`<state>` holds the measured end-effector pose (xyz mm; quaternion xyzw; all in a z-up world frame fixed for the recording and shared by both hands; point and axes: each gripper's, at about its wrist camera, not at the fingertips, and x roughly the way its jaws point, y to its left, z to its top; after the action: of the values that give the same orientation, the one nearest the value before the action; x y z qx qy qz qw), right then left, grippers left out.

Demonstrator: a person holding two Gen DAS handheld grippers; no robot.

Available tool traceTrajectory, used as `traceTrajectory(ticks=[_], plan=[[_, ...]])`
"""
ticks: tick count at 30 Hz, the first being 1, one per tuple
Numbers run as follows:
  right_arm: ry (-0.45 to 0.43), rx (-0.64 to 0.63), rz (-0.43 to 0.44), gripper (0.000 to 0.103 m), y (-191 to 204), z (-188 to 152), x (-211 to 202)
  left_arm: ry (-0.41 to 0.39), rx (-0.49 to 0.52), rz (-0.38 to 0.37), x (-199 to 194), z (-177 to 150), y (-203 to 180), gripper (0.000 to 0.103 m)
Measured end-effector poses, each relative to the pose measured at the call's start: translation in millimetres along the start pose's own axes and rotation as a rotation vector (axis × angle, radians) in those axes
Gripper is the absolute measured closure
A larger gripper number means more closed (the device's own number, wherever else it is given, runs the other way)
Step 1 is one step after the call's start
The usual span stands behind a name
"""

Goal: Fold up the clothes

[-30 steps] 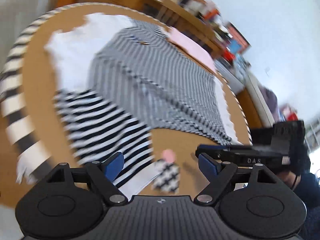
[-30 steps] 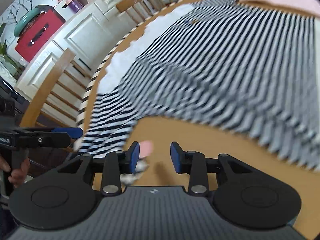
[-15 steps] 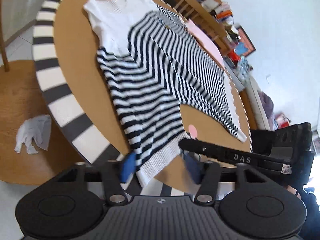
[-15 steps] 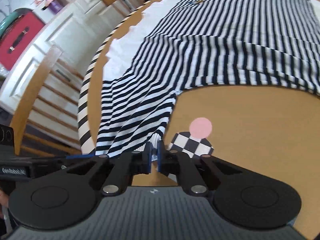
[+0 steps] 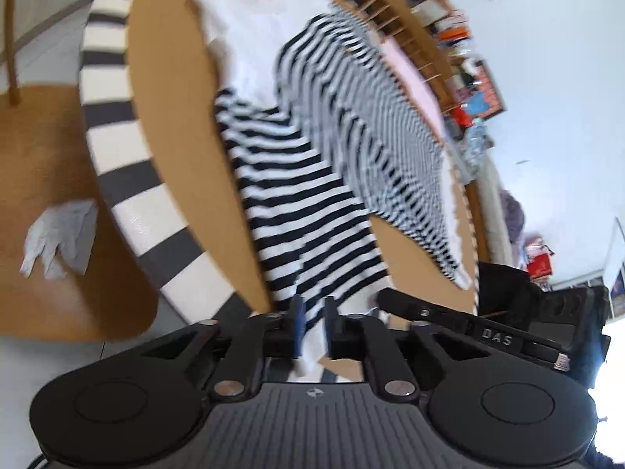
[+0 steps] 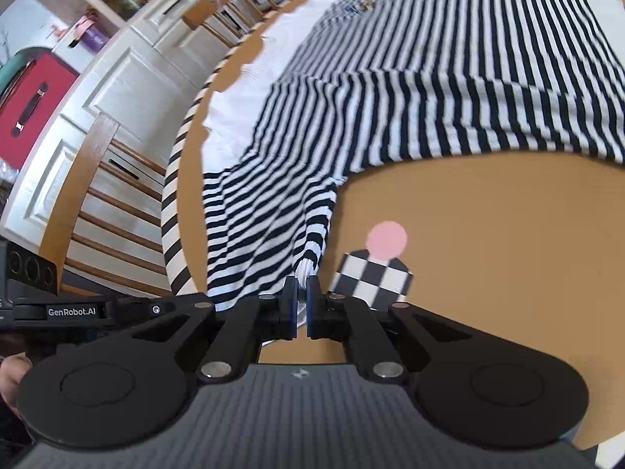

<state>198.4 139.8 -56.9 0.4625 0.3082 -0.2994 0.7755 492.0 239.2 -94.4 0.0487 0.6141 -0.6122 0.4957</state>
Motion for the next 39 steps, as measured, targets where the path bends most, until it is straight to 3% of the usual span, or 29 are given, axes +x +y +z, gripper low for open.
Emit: traceTrajectory(ticks=[6,10,12,13,14,15,17,24,31,36,39], plan=[[0.026,0.006,-0.004,0.099,-7,0,1,0.038,0.003,0.045,2,6,-6,0.055],[0.03,0.016,-0.003,0.099,-8,-2,1,0.052,-0.001,0.067,0,2,-8,0.052],[0.03,0.023,-0.002,0.099,-8,-4,1,0.055,-0.002,0.044,3,0,-8,0.052],[0.03,0.026,-0.001,0.099,-8,-4,1,0.059,0.005,0.031,6,-1,-9,0.054],[0.03,0.03,-0.001,0.099,-8,-5,1,0.066,0.013,0.029,10,-1,-10,0.064],[0.03,0.033,0.0,0.099,-8,-6,1,0.078,0.016,0.036,14,-2,-11,0.082],[0.027,0.035,-0.001,0.099,-8,-6,1,0.089,0.023,0.049,19,-4,-11,0.101],[0.008,0.003,0.029,0.099,2,2,-11,-0.008,0.033,0.036,-5,2,-19,0.1],[-0.076,-0.04,0.089,0.099,16,50,-27,-0.168,0.065,0.009,-10,63,-55,0.1],[-0.114,0.064,0.094,0.098,-8,103,-24,-0.256,0.08,0.02,24,124,-85,0.1],[-0.109,0.125,0.063,0.098,-29,128,-13,-0.261,0.083,0.056,54,157,-96,0.1]])
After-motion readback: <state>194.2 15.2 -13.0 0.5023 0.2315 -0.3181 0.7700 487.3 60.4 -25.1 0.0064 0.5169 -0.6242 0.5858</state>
